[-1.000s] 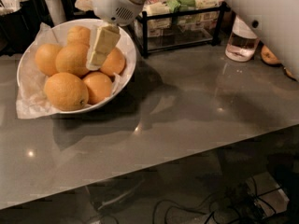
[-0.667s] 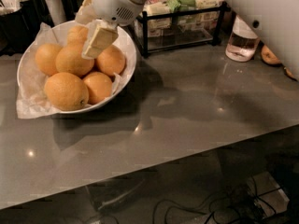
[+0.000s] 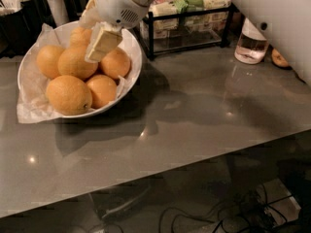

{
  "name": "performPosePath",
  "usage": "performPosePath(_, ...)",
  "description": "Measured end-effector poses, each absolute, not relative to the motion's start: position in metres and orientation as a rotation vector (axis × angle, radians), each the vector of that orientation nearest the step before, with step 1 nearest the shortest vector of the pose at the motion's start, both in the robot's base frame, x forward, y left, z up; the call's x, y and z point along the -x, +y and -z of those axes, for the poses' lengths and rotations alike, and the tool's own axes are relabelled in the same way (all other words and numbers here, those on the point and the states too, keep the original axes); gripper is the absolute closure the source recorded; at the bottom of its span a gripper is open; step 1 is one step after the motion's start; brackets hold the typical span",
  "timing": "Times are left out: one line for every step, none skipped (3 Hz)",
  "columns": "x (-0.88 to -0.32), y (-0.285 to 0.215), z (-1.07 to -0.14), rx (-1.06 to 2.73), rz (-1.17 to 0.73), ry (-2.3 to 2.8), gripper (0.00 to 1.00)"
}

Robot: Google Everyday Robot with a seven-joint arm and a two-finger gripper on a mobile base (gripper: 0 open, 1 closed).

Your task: Pick orange from white bowl

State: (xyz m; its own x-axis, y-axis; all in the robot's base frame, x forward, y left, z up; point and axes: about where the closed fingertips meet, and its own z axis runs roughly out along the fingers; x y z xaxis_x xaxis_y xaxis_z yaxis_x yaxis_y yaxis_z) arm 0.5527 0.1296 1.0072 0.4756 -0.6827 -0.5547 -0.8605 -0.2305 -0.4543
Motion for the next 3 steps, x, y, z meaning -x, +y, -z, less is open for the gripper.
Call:
performPosePath(-0.554,0.134,-0.997,2.005,-0.348,1.279,0.31)
performPosePath(-0.559,0.139,-0.986,2.037,-0.382,1.281,0.32)
performPosePath(-0.566,0.146,-0.977,2.075,-0.412,1.273,0.33)
